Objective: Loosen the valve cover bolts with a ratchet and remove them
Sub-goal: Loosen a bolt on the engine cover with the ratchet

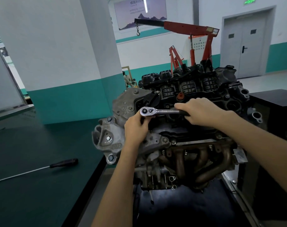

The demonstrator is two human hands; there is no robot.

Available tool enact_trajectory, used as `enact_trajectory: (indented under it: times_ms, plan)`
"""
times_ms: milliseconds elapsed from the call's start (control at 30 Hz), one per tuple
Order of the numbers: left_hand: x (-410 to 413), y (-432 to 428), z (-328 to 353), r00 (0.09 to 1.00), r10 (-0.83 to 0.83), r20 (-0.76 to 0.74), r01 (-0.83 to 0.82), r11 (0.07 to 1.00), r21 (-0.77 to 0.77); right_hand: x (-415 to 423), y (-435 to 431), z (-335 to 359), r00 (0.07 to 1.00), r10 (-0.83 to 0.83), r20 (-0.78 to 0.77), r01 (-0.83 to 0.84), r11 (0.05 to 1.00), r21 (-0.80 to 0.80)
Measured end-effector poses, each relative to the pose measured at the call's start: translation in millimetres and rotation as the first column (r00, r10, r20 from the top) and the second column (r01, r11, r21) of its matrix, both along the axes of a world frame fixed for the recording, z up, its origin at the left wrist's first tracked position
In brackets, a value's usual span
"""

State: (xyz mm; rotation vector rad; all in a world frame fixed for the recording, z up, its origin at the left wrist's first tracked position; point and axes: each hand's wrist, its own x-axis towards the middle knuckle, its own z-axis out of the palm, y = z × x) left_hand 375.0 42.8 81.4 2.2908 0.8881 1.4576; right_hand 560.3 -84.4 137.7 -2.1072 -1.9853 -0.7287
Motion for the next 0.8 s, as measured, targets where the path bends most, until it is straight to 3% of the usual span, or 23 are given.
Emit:
enact_trajectory:
  times_ms: [67, 133, 167, 233, 267, 333, 400, 500, 567, 633, 700, 800]
  plan:
    - [0, 0, -1, 1.000, 0.028, 0.005, -0.028, 1.000, -0.014, -10, -3, -10, 0.999, -0.010, -0.039, 0.011, 0.999, 0.041]
    - [2, 1, -2, 0.997, 0.079, 0.014, -0.079, 0.997, -0.001, -30, -10, -39, 0.977, -0.028, -0.211, 0.039, 0.998, 0.050]
    - [3, 1, -3, 0.995, 0.096, 0.013, -0.097, 0.995, 0.011, -45, -14, -56, 0.928, -0.012, -0.373, 0.030, 0.999, 0.043]
    - [5, 3, -3, 0.995, 0.101, 0.004, -0.101, 0.995, 0.017, -81, -15, -85, 0.725, 0.072, -0.685, -0.038, 0.997, 0.064]
    - [5, 3, -3, 0.995, 0.098, 0.004, -0.098, 0.995, 0.007, -101, -11, -95, 0.630, 0.112, -0.769, -0.050, 0.993, 0.103]
    - [5, 4, -2, 0.995, 0.092, 0.032, -0.092, 0.996, -0.017, -135, 0, -108, 0.514, 0.153, -0.844, -0.007, 0.985, 0.174]
    - [5, 4, -4, 0.996, 0.079, 0.048, -0.077, 0.997, -0.027, -154, 7, -113, 0.472, 0.173, -0.865, 0.016, 0.979, 0.204]
    - [3, 4, -4, 0.998, 0.028, 0.061, -0.027, 0.999, -0.023, -134, 3, -108, 0.522, 0.140, -0.841, -0.018, 0.988, 0.153]
    - [1, 5, -3, 0.998, -0.002, 0.056, 0.002, 1.000, -0.005, -104, -7, -95, 0.622, 0.111, -0.775, -0.074, 0.994, 0.083]
    - [0, 4, -1, 0.999, -0.021, 0.024, 0.020, 1.000, 0.024, -70, -13, -72, 0.798, 0.049, -0.600, -0.062, 0.998, -0.001]
    - [0, 4, -1, 1.000, -0.005, 0.012, 0.004, 0.999, 0.037, -37, -12, -42, 0.949, 0.004, -0.315, -0.013, 1.000, -0.028]
    - [0, 2, -1, 1.000, 0.015, 0.007, -0.015, 1.000, 0.019, -7, -5, -6, 0.997, 0.006, -0.076, -0.007, 1.000, -0.015]
